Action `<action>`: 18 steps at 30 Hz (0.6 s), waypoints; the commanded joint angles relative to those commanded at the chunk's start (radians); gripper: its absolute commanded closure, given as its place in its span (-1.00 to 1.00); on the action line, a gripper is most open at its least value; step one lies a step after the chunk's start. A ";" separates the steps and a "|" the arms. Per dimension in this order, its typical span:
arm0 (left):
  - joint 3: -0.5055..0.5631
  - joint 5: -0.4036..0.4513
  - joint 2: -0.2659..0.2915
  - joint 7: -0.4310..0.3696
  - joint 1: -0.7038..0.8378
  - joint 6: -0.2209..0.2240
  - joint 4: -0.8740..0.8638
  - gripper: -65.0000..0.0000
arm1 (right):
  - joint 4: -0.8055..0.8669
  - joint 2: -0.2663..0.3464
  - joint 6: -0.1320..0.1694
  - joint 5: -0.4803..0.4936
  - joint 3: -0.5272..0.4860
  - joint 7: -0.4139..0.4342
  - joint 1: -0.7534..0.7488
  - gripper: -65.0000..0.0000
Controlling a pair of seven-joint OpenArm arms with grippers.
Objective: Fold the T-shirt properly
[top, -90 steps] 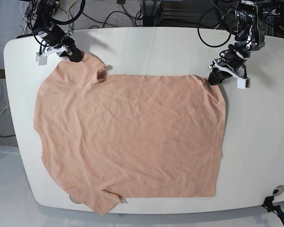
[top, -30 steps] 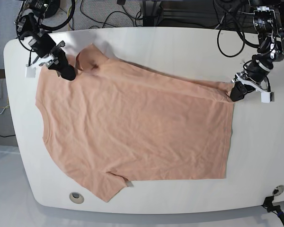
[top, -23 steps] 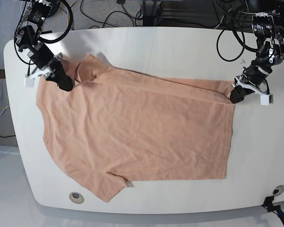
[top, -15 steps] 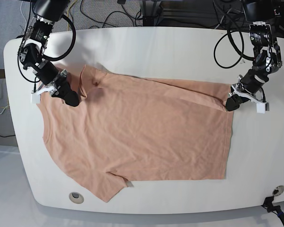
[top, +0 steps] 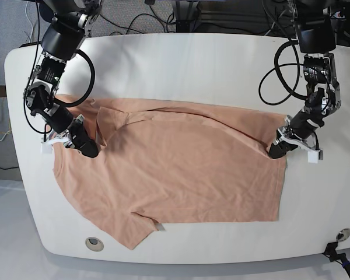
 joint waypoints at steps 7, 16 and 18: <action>-0.008 0.002 -0.025 0.000 0.018 0.005 0.000 0.49 | -0.048 -0.011 -0.009 -0.025 -0.015 0.005 0.046 0.28; -0.041 0.002 -0.084 -0.005 0.043 0.002 0.066 -0.33 | -0.014 0.014 -0.008 -0.040 -0.061 -0.002 0.104 -0.30; -0.041 0.005 -0.089 -0.005 0.051 0.002 0.123 -0.33 | 0.041 0.029 -0.008 -0.037 -0.063 -0.002 0.057 -0.30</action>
